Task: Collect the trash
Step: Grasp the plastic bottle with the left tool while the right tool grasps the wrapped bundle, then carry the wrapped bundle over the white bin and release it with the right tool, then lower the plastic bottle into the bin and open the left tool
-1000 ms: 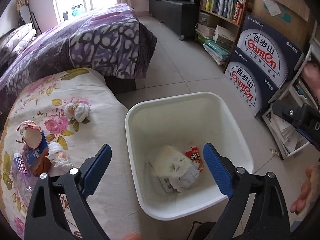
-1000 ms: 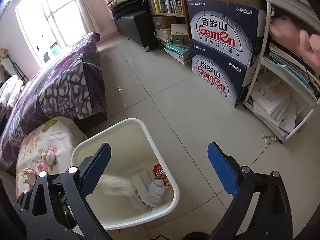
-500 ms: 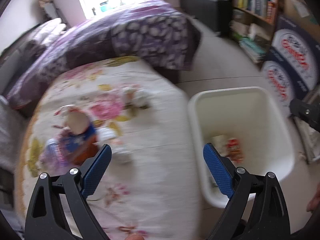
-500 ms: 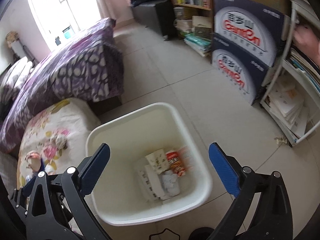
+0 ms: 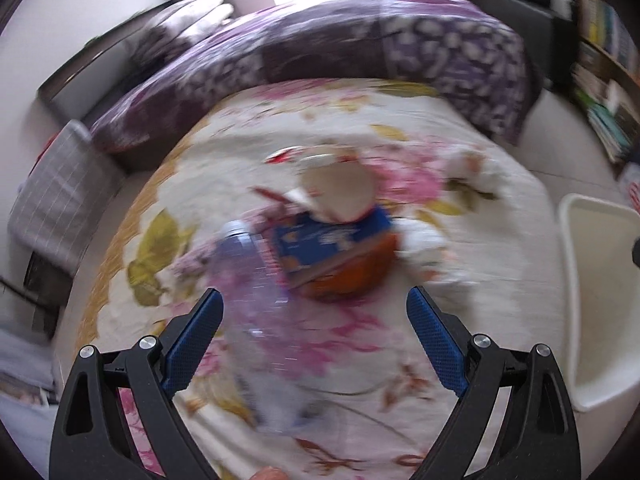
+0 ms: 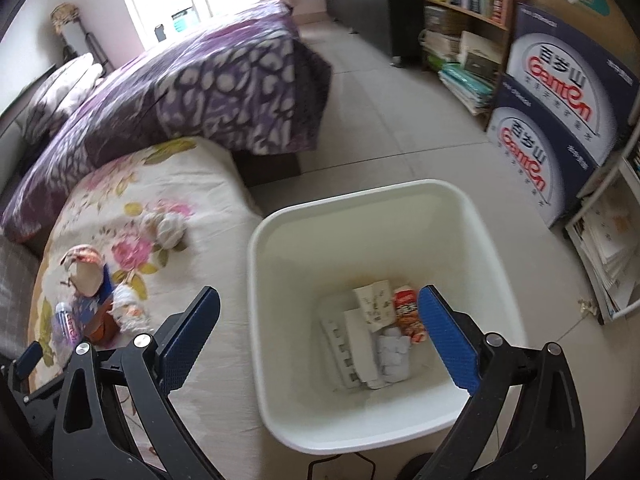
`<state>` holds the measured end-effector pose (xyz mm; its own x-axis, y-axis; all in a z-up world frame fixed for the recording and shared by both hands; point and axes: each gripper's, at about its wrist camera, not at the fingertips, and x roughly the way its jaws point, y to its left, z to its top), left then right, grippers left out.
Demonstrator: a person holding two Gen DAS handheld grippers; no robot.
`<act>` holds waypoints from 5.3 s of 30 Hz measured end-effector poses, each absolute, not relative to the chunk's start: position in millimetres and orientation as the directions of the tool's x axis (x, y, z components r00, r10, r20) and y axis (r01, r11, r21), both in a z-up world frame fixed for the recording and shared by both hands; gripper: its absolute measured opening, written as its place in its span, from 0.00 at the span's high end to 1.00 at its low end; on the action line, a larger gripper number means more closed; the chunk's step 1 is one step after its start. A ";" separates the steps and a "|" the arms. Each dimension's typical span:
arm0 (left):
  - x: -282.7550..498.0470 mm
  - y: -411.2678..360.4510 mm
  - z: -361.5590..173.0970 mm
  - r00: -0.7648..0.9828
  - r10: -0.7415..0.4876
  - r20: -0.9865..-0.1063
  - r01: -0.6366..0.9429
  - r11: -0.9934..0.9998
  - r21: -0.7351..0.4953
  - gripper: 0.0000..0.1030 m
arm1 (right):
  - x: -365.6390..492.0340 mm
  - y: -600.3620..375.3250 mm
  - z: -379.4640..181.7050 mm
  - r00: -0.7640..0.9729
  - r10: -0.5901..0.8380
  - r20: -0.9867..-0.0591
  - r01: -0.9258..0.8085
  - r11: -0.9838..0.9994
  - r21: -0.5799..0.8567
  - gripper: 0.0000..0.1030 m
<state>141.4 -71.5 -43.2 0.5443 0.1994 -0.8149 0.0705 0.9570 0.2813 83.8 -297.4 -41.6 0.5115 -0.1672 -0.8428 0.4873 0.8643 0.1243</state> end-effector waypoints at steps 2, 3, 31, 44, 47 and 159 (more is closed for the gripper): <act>146.1 -55.8 -43.9 0.531 0.220 -0.818 0.031 0.960 0.278 0.12 | 92.3 -285.9 -45.3 0.512 -0.154 -0.845 0.462 0.879 0.120 0.08; 147.8 -48.2 -44.6 0.523 0.225 -0.822 0.013 0.962 0.272 0.12 | 94.6 -281.9 -46.6 0.512 -0.148 -0.846 0.452 0.884 0.119 0.08; 176.1 59.9 -61.6 0.371 -0.059 -0.927 -0.076 0.993 -0.094 0.40 | 174.0 -131.3 -95.8 0.475 0.021 -0.880 0.028 0.999 0.039 0.17; 178.7 70.2 -47.1 0.438 -0.019 -0.899 -0.092 0.994 -0.066 0.41 | 176.0 -126.7 -86.6 0.511 0.029 -0.859 0.044 0.997 0.060 0.65; 178.0 68.4 -39.4 0.470 0.000 -0.882 -0.096 0.994 -0.052 0.41 | 172.0 -128.5 -75.4 0.546 0.028 -0.838 0.051 0.996 0.067 0.65; 100.7 -254.0 -13.2 0.422 -0.347 -0.838 0.463 0.877 -0.130 0.23 | -20.8 -434.7 -14.4 0.550 -0.327 -0.768 0.746 0.606 0.276 0.15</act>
<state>100.7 -254.0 -13.2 0.4222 -0.3466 -0.8376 0.4628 0.8770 -0.1295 -20.8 -434.7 -14.4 0.5499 -0.3275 -0.7684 0.7461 0.6061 0.2756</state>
